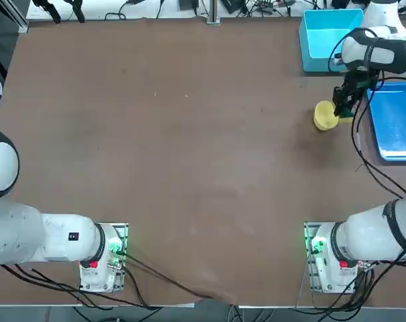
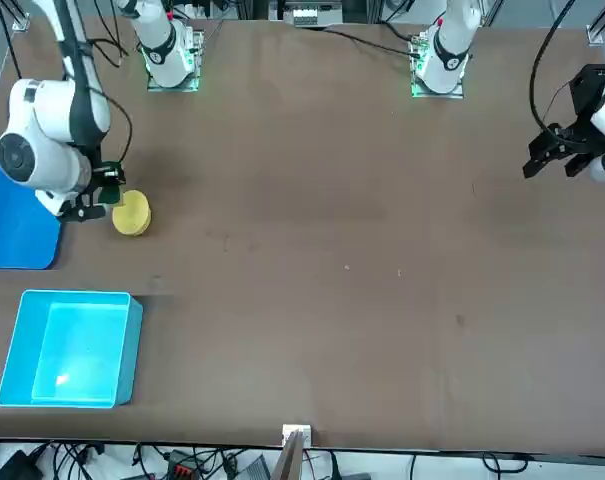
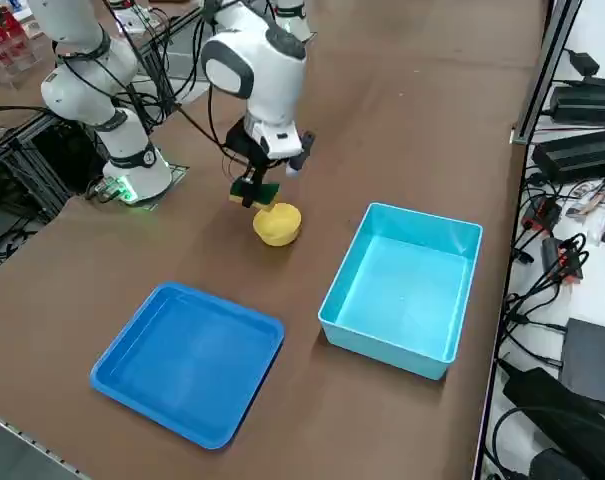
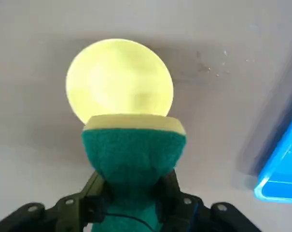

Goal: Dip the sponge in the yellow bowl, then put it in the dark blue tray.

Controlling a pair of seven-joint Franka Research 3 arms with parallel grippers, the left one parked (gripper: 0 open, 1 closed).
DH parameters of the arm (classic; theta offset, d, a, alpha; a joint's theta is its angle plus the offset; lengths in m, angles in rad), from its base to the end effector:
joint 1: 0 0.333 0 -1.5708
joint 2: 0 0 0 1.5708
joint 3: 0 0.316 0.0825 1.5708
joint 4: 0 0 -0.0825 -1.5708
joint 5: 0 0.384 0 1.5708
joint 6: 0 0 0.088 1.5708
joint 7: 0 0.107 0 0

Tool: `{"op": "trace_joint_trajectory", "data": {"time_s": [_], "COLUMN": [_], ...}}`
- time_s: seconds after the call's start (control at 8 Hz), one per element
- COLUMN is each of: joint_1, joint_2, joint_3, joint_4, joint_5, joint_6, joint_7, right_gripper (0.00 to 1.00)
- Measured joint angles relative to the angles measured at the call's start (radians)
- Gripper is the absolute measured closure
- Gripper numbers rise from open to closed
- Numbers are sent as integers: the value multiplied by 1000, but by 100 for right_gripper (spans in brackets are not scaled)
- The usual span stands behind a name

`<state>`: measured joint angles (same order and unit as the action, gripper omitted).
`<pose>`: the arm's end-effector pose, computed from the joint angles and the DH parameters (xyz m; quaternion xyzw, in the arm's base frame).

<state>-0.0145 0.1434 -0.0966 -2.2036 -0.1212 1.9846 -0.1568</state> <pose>0.4994 -0.0634 0.2933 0.9805 0.0556 -0.1858 0.0325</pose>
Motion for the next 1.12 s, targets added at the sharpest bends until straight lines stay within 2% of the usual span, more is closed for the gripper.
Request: {"op": "trace_joint_trajectory", "data": {"time_s": [0.62,1.12], "joint_1": [-1,0], "joint_2": [147,203], "joint_3": [16,20], "joint_4": [76,137], "joint_5": [75,81], "joint_6": [9,8], "joint_7": [0,0], "right_gripper": [50,51]}}
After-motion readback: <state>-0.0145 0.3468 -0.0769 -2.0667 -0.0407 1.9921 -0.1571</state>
